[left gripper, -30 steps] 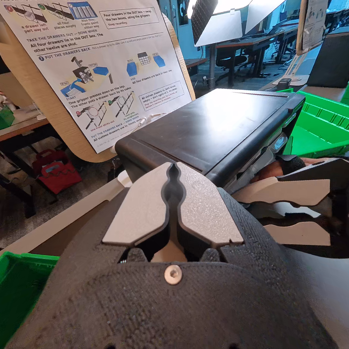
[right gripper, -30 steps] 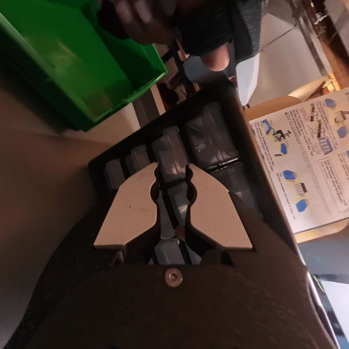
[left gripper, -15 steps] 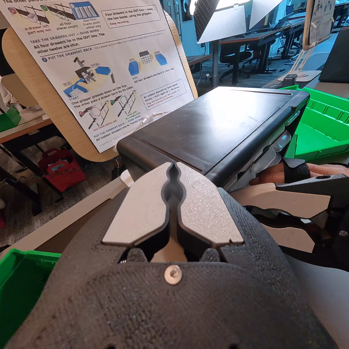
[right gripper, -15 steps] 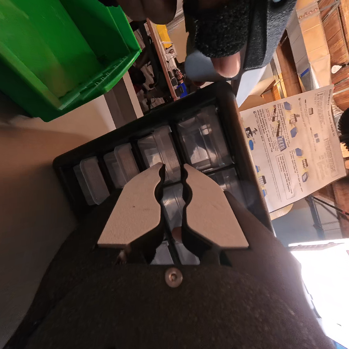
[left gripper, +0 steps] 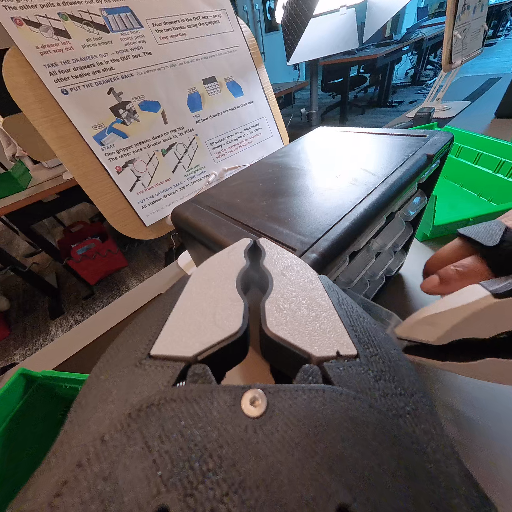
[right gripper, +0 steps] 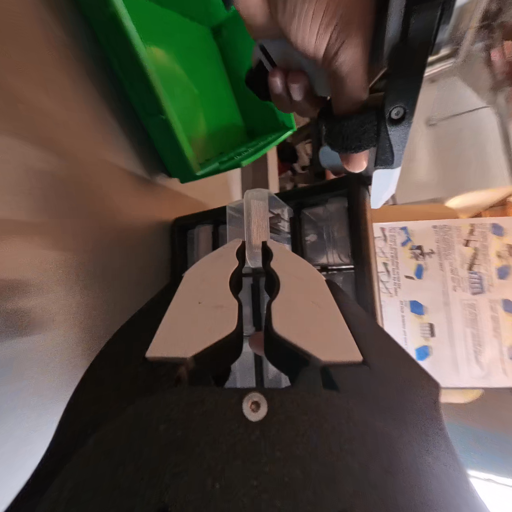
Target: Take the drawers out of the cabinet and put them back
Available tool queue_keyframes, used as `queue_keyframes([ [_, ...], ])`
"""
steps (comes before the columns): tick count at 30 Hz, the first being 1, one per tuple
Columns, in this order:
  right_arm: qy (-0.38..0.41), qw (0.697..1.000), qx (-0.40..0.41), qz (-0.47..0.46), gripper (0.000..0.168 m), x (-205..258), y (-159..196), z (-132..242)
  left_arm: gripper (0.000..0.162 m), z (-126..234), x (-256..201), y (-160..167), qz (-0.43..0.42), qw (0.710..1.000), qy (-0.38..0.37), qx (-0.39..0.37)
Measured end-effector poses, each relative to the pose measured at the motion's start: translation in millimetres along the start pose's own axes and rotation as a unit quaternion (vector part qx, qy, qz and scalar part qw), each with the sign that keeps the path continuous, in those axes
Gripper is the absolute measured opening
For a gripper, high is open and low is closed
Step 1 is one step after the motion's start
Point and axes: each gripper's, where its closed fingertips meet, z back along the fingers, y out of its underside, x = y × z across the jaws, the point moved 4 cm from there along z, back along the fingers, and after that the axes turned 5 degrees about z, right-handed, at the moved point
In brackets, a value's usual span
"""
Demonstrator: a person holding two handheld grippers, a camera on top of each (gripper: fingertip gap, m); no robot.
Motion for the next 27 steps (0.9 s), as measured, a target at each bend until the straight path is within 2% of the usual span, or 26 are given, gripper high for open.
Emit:
queue_keyframes([
  [1, -0.016, 1.000, -0.004, -0.012, 0.011, -2, -2, 4, 0.000, 0, 0, 0, 0.000, 1.000, 0.000, 0.000],
  [5, -0.068, 0.993, -0.044, -0.082, 0.009, -7, -3, 9, 0.000, 0, 0, 0, -0.001, 1.000, -0.002, 0.000],
  [9, -0.078, 0.990, -0.029, -0.113, 0.038, -11, 4, -3, 0.000, 0, 0, 0, -0.001, 1.000, -0.001, 0.000],
  [11, -0.080, 0.992, -0.012, -0.099, 0.042, -8, 3, -12, 0.000, 0, 0, 0, 0.000, 1.000, 0.000, -0.001],
  [13, -0.092, 0.992, -0.002, -0.087, 0.039, -2, 0, -19, 0.000, 0, 0, 0, 0.000, 1.000, 0.001, -0.001],
  [15, -0.096, 0.993, 0.006, -0.064, 0.022, 2, -2, -23, 0.000, 0, 0, 0, -0.001, 1.000, 0.002, -0.001],
  [22, -0.188, 0.981, -0.005, -0.044, 0.019, 9, -22, 7, 0.000, 0, 0, 0, -0.001, 1.000, 0.007, -0.002],
  [27, -0.284, 0.955, -0.031, -0.078, 0.019, 2, -42, 36, 0.000, 0, 0, 0, 0.002, 1.000, 0.010, -0.004],
])
